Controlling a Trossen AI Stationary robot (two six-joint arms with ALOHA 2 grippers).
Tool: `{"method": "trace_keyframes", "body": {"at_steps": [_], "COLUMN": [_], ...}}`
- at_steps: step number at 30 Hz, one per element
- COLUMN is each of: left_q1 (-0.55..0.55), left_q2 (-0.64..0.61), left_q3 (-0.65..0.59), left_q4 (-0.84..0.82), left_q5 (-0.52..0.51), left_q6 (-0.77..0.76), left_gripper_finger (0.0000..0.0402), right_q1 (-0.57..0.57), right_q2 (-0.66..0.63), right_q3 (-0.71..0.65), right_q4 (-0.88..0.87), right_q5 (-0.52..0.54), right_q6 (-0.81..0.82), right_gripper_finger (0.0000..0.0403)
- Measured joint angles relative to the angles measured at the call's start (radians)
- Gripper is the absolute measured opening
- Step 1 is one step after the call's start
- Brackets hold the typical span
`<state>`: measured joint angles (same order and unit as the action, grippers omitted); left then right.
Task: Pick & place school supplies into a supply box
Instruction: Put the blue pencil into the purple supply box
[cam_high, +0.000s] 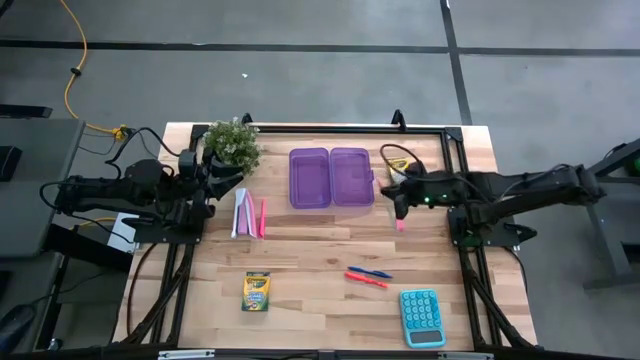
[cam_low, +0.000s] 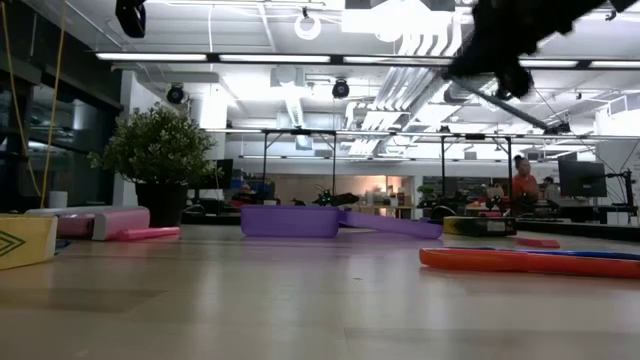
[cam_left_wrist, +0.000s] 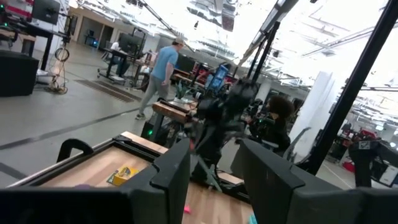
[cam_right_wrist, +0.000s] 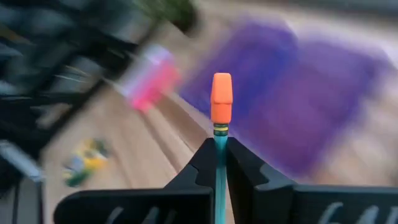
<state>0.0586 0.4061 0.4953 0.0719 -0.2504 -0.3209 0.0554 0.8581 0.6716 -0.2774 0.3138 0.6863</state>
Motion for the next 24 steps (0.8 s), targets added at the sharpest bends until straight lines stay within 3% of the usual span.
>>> {"method": "trace_keyframes", "body": {"at_steps": [5, 7, 24], "left_q1": [0.000, 0.000, 0.000], "left_q2": [0.026, 0.033, 0.039], "left_q3": [-0.001, -0.001, -0.001], "left_q4": [-0.001, -0.001, 0.000], "left_q5": [0.001, 0.002, 0.004], "left_q6": [-0.011, -0.008, -0.008], "left_gripper_finger": [0.0131, 0.0131, 0.0131], "right_q1": [0.020, 0.020, 0.020], "right_q2": [0.052, 0.061, 0.065], "right_q3": [0.000, 0.001, 0.001], "right_q4": [0.401, 0.486, 0.526], "right_q5": [-0.059, -0.089, -0.118], "right_q6": [-0.315, -0.374, -0.400], "right_gripper_finger": [0.0000, 0.0000, 0.0000]}}
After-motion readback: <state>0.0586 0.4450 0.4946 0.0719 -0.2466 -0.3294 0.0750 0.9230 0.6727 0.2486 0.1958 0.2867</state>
